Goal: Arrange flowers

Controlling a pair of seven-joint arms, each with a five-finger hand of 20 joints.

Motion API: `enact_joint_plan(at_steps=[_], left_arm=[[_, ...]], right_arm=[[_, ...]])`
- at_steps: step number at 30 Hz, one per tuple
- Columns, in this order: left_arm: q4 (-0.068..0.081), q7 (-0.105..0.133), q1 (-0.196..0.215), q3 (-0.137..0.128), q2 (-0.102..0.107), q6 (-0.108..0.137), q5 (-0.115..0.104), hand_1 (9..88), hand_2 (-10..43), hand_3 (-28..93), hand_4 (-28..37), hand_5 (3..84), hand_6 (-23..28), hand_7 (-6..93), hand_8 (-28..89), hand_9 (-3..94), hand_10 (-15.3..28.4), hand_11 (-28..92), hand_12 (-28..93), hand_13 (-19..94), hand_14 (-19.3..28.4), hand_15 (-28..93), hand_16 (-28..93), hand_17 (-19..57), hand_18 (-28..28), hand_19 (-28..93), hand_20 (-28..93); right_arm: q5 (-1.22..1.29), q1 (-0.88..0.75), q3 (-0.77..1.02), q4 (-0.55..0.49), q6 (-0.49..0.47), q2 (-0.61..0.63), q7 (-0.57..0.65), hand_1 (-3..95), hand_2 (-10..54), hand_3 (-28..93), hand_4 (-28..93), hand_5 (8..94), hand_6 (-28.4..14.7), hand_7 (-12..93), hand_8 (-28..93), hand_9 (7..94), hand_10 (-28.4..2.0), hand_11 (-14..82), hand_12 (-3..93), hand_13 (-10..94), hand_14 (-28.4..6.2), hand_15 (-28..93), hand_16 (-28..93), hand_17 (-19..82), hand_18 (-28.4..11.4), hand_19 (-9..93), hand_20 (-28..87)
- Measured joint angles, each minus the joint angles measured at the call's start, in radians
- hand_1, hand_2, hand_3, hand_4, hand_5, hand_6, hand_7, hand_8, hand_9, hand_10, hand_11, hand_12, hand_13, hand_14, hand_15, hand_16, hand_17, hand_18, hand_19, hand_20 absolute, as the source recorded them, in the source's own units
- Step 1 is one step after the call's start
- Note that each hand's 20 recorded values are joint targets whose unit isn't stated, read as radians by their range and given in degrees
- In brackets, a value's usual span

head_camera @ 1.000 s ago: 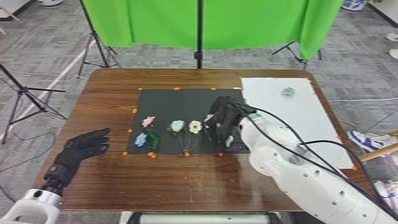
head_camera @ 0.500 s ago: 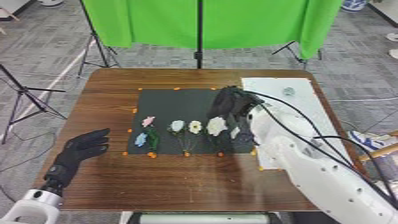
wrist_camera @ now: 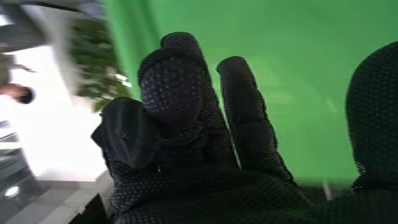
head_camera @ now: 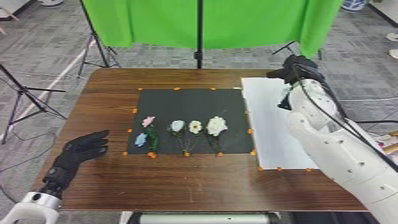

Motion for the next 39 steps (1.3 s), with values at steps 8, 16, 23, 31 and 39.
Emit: enact_joint_plan(at_steps=[8, 16, 23, 31, 39], left_arm=[[0.000, -0.001, 0.000, 0.001, 0.000, 0.000, 0.000, 37.5, -4.4, 68, -3.6, 43.0, 2.3, 11.9, -6, 39.7, 12.5, 19, 13, 34, 18.2, 25, 3, 3.0, 15.7, 31, 34], [0.001, -0.001, -0.001, 0.002, -0.001, -0.001, 0.000, 37.5, -4.5, 68, -3.5, 43.1, 2.2, 11.9, -6, 39.8, 12.6, 18, 13, 34, 18.2, 25, 3, 3.0, 15.6, 31, 34], [0.005, -0.001, -0.011, 0.007, -0.001, -0.002, 0.000, 37.5, -4.5, 68, -3.4, 43.1, 2.2, 11.8, -6, 39.8, 12.7, 19, 13, 34, 18.2, 25, 3, 3.1, 15.6, 30, 34], [0.006, 0.001, -0.015, 0.008, -0.002, -0.001, 0.000, 37.5, -4.5, 68, -3.5, 43.1, 2.3, 11.8, -6, 39.8, 12.6, 19, 13, 34, 18.2, 25, 3, 3.0, 15.6, 30, 34], [0.006, 0.002, -0.013, 0.007, -0.008, -0.001, 0.001, 37.5, -4.4, 68, -3.4, 43.1, 2.4, 11.7, -6, 39.8, 12.6, 19, 13, 34, 18.2, 25, 3, 3.1, 15.6, 30, 34]], right_arm=[[0.078, 0.064, -0.025, 0.189, -0.029, -0.002, -0.002, 25.3, -8.5, 62, -12, 45.4, -1.8, 8, -6, 58.9, -20.7, 18.2, 27.1, 74, -11.7, 66, 36, 48, -22.5, 93, 57], [0.112, 0.066, -0.116, 0.266, 0.096, 0.002, -0.030, 31.6, -9.5, 66, -13, 44.1, -0.8, 11, -7, 59.7, -18.6, 20.0, 26.3, 77, -8.5, 67, 35, 50, -20.2, 93, 58], [0.088, 0.060, -0.130, 0.315, 0.189, -0.023, -0.087, 40.5, -9.5, 68, -16, 52.2, 0.2, 16, -9, 64.0, -15.5, 22.9, 26.2, 79, -6.4, 68, 36, 53, -18.4, 93, 59], [0.067, 0.063, -0.146, 0.342, 0.205, -0.051, -0.066, 54.1, -9.5, 62, -18, 67.2, -1.6, 19, 1, 76.9, -11.4, 14.5, 38.1, 83, -4.5, 67, 36, 55, -17.4, 93, 60], [0.082, 0.055, -0.161, 0.342, 0.370, -0.053, -0.070, 61.0, -9.5, 60, -19, 78.2, -0.7, 23, 6, 87.0, -9.1, 11.5, 44.9, 87, -2.8, 66, 36, 59, -16.6, 93, 61]])
